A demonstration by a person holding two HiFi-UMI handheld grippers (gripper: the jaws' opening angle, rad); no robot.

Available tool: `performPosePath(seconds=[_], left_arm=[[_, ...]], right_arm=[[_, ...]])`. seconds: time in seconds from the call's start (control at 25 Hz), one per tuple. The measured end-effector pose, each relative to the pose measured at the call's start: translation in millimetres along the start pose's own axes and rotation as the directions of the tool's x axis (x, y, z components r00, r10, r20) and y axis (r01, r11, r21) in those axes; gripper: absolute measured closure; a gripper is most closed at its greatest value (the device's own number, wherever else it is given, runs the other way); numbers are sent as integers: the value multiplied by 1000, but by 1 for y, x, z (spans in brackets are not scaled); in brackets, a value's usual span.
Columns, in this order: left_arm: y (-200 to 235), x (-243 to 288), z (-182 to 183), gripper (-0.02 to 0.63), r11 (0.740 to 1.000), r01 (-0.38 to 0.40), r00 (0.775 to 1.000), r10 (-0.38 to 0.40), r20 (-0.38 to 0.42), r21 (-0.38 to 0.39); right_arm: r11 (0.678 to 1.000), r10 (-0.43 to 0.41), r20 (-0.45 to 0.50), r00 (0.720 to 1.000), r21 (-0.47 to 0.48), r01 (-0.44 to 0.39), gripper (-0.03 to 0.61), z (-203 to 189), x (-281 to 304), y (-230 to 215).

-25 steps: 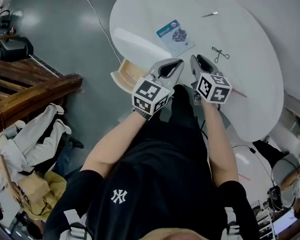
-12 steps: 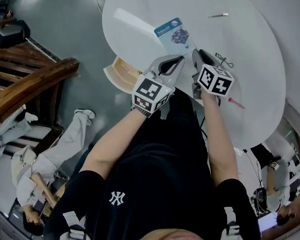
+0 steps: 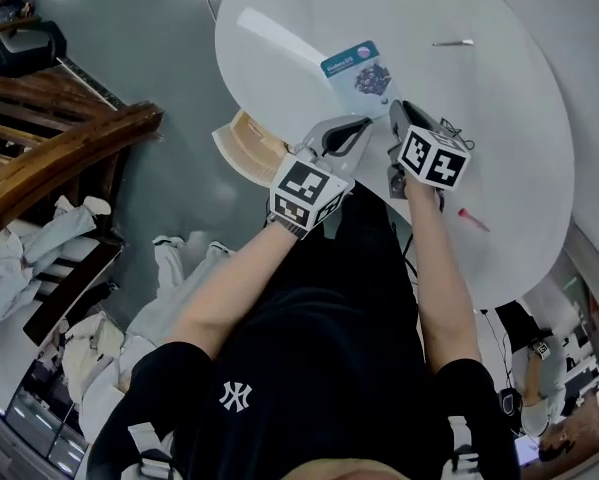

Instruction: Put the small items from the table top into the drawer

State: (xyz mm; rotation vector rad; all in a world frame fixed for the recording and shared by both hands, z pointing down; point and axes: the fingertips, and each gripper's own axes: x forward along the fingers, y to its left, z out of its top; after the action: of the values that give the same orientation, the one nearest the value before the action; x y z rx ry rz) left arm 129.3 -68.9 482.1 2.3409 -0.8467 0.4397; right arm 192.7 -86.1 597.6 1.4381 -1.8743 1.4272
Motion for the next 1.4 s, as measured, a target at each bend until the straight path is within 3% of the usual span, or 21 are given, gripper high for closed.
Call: performPosePath(seconds=[0.16,0.72,0.88,1.16,1.4], left_arm=[[8,-3,-4,614,1000,-25,1000,25,8,-13],[-2,-39,-7,614,995,-88,994,90,65,-41],[9,-73,-15,614,993,-107,990,112,90,-54],[53,-142,-26,614,981,-176,970,188,154,-86],[49,-170,-33,614,980,-175,963,190,191,-93]], right_arm=[[1000,-15,-22,1000,-21,14,551,-6,6,-1],[991,112,51,992,-81,-108,552,5,-38,41],[985,147,67,987,-98,-140,552,-4,-42,75],[950,244,69,967,-219,-224,552,-14,-30,165],[933,269,61,961,-265,-244,552,-37,-42,200]])
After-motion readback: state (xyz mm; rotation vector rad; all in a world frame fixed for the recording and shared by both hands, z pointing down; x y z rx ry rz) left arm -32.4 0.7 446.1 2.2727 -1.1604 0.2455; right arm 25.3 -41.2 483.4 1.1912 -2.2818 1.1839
